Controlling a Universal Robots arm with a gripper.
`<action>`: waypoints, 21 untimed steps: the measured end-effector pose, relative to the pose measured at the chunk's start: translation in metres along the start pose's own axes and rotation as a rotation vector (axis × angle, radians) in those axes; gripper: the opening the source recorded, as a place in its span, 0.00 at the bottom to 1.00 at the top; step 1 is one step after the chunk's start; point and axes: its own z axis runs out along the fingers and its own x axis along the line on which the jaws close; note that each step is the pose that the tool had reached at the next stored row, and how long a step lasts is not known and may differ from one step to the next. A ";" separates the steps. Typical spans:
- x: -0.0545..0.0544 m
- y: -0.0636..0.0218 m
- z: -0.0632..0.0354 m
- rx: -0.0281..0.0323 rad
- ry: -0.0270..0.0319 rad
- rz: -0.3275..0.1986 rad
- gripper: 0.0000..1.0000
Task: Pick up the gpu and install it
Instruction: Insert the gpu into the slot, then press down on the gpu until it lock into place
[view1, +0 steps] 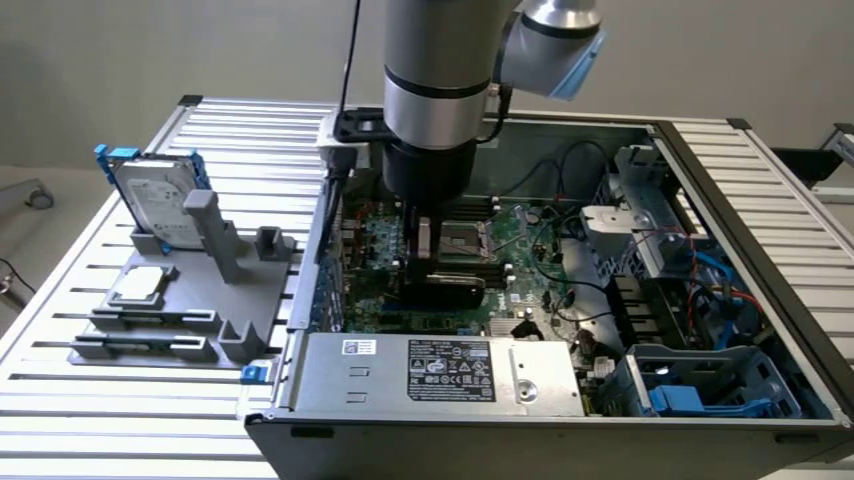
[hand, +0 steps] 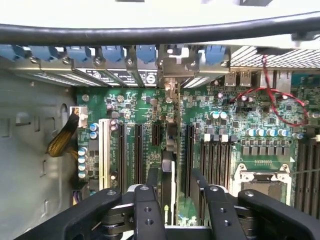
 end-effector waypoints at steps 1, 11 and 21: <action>0.000 -0.0001 -0.0038 -0.0018 0.0001 0.000 0.40; 0.000 0.0000 -0.0122 -0.0078 0.0000 0.000 0.11; 0.000 0.0000 -0.0122 -0.0086 0.0000 0.000 0.11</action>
